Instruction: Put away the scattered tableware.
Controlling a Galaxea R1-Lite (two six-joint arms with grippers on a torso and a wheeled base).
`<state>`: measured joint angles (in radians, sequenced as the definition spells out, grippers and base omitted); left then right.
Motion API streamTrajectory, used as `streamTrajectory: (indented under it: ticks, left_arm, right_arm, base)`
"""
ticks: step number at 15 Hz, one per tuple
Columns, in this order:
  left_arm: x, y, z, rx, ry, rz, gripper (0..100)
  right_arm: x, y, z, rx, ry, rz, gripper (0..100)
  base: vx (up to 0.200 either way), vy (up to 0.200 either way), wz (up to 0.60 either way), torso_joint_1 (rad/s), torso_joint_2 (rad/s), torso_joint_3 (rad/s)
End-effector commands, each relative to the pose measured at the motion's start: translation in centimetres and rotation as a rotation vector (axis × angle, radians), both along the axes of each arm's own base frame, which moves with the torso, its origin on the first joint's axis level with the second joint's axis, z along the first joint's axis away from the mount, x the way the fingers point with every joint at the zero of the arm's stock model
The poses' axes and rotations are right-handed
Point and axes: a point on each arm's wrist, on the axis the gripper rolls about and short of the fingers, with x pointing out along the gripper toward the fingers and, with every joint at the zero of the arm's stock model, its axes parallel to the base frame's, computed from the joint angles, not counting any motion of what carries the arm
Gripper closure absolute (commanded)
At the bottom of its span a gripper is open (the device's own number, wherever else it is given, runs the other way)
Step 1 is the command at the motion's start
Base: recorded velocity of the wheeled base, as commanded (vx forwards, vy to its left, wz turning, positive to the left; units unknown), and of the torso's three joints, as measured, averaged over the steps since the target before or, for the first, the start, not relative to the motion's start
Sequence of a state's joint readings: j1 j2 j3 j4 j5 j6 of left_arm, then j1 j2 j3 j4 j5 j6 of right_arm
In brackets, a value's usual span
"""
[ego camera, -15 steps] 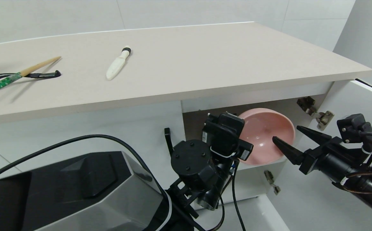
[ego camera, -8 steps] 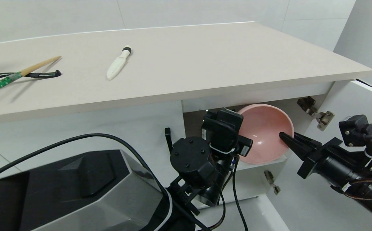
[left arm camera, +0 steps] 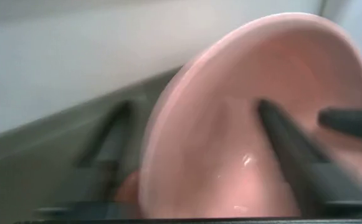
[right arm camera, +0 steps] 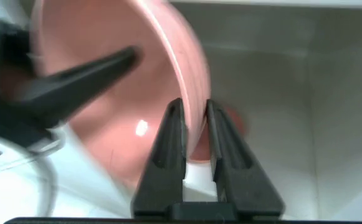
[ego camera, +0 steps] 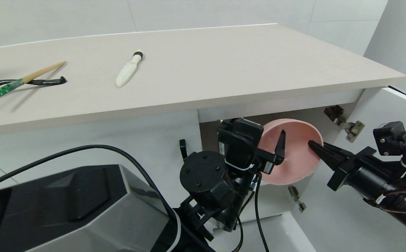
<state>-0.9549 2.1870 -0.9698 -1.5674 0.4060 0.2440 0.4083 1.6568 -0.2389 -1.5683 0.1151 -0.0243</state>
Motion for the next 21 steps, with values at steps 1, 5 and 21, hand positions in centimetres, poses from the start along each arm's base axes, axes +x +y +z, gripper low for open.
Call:
streamTrajectory:
  ticks: [1, 5, 21]
  left_arm:
    - [-1.6, 2.2, 2.9, -0.045, -0.021, -0.014, 0]
    - [-4.9, 6.2, 3.6, 0.021, -0.022, -0.177, 0]
    - [-10.1, 18.2, -0.8, 0.319, 0.056, -0.813, 0]
  right_arm:
    - [0.3, -0.3, -0.1, -0.001, 0.001, -0.025, 100]
    - [0.2, -0.3, -0.1, -0.002, 0.004, -0.025, 100]
    - [-0.1, -0.5, -1.5, -0.028, 0.063, -0.025, 100]
  base:
    - [0.0, 0.0, 0.0, 0.0, 0.0, 0.0]
    - [0.0, 0.0, 0.0, 0.0, 0.0, 0.0]
    - [0.0, 0.0, 0.0, 0.0, 0.0, 0.0]
